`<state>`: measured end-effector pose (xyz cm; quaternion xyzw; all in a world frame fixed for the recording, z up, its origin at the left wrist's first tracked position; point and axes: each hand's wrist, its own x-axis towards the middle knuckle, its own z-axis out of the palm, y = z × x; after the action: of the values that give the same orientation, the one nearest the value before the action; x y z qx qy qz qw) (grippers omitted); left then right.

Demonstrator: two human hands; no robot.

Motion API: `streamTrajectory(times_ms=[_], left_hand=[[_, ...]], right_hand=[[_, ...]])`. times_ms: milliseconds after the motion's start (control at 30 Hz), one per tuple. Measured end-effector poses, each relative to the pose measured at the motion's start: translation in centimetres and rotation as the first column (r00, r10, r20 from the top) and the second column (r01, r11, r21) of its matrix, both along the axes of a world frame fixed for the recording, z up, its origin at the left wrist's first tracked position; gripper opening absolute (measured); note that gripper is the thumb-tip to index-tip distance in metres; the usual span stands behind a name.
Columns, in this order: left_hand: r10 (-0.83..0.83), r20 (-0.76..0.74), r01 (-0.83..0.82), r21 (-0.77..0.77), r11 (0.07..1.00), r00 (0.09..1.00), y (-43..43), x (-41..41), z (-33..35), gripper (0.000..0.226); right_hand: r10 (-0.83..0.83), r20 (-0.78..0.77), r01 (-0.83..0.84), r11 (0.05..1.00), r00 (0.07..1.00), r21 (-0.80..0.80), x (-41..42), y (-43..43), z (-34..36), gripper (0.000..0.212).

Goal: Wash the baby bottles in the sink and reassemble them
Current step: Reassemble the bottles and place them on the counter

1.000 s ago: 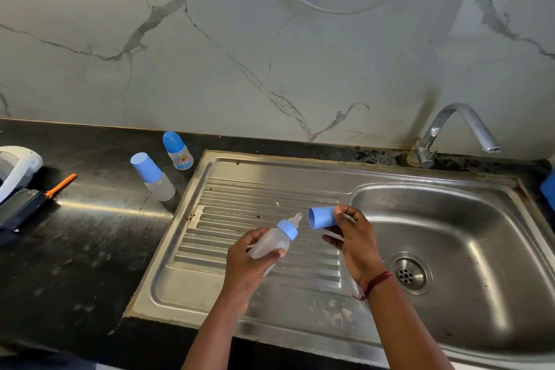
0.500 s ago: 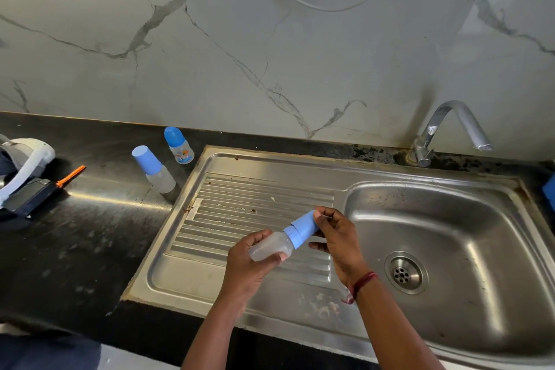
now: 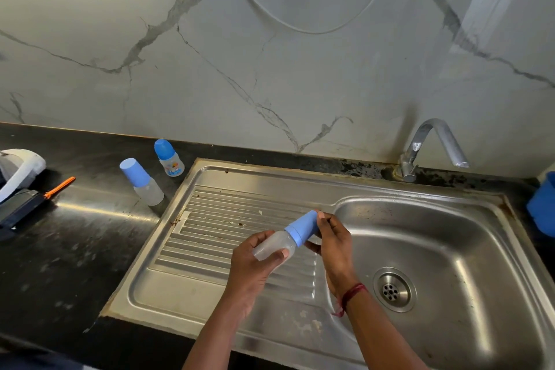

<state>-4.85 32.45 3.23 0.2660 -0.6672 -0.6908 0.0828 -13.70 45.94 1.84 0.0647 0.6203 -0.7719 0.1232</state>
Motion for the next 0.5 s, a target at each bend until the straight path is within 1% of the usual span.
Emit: streamTrajectory(times_ms=[67, 167, 300, 367, 500], left_hand=[[-0.004, -0.003, 0.004, 0.005, 1.000, 1.000, 0.5, -0.1, -0.1, 0.037], [0.040, -0.029, -0.039, 0.036, 0.999, 0.999, 0.9, -0.1, 0.1, 0.037], [0.085, -0.071, -0.083, 0.039, 0.996, 0.994, 1.3, -0.3, 0.2, 0.036], [0.105, -0.080, -0.103, 0.039, 0.994, 0.991, 1.5, -0.3, 0.1, 0.037], [0.098, -0.091, -0.098, -0.004, 0.995, 0.991, 0.8, -0.5, 0.4, 0.051]], right_hand=[[-0.012, -0.034, 0.014, 0.999, 0.999, 0.045, -0.2, 0.0, -0.1, 0.017], [-0.033, -0.073, 0.039, 0.995, 0.997, 0.095, -0.5, -0.5, 0.1, 0.013], [-0.054, -0.102, 0.060, 0.996, 0.993, 0.065, -0.4, -0.9, 0.9, 0.014], [-0.032, -0.114, 0.039, 0.997, 0.993, 0.063, -0.5, -0.8, 1.3, 0.017], [0.038, -0.053, -0.040, 0.998, 0.998, -0.038, -0.9, -0.3, 1.9, 0.016]])
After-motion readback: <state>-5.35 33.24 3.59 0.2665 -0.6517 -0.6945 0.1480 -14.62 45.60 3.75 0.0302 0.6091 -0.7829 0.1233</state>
